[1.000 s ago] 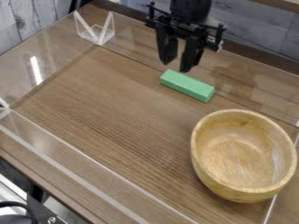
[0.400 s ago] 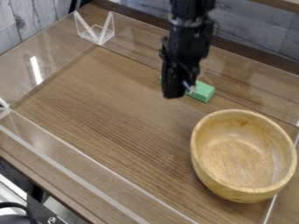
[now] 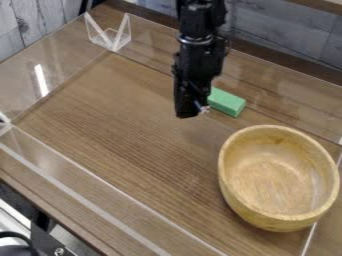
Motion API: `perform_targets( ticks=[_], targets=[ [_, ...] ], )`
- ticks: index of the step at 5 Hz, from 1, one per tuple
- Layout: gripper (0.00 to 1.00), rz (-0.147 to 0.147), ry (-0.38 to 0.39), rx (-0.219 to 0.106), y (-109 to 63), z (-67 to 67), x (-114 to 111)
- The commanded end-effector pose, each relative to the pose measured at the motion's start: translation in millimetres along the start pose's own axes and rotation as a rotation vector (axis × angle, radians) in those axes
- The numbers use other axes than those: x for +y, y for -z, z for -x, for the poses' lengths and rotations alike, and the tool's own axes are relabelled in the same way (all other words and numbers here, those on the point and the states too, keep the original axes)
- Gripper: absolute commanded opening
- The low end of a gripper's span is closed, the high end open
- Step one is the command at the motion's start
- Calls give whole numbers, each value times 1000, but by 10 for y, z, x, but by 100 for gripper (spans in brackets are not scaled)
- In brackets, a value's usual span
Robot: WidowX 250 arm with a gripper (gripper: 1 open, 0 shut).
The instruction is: Put green object into wooden bowl
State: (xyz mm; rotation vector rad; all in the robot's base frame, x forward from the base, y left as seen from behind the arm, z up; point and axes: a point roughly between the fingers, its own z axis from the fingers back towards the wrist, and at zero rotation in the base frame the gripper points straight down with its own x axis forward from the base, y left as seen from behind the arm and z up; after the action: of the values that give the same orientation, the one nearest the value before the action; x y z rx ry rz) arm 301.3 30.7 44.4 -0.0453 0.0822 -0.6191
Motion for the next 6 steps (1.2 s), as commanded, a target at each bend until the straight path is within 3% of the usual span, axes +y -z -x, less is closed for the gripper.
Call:
perform_targets(
  ticks=[1,2,4,6],
  targets=[
    [0,-35,23,-43,-102,-73,-36],
    [100,-41,63,-52,-86,-144,-121],
    [100,-54,153,-79,-150,-182,-205],
    [100,-115,87,-126,-459,-120,-152]
  ],
)
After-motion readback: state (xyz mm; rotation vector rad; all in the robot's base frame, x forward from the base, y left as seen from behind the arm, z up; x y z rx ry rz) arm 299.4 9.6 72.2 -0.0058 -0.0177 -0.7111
